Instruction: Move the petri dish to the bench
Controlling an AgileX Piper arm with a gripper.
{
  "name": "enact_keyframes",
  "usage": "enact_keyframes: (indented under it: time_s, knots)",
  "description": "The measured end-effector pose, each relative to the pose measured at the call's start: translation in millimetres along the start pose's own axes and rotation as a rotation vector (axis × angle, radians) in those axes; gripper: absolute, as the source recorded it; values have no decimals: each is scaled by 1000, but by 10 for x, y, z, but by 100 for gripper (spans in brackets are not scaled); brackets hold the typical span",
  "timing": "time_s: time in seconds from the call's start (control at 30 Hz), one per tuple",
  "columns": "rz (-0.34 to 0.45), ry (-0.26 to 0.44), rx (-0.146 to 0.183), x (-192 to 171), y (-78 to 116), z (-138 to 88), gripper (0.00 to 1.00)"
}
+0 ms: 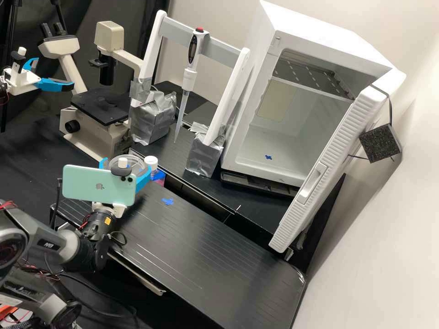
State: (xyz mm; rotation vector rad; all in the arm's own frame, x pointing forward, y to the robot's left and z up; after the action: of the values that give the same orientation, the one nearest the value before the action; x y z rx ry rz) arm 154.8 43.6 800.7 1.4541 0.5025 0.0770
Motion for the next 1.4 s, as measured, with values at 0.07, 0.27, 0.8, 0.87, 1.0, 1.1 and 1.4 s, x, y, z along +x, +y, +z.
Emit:
enact_keyframes:
  time_s: [0.07,0.27,0.8,0.87,1.0,1.1,1.4]
  knots:
    - [10,-38,7,-49,42,71,0]
    - [7,-136,23,-144,86,263,0]
    - [47,-204,100,-318,166,492,0]
    - [44,-207,109,-319,164,511,0]
    - [45,-214,114,-311,194,557,0]
    - [48,-217,101,-304,230,585,0]
    - [68,-232,107,-300,278,643,0]
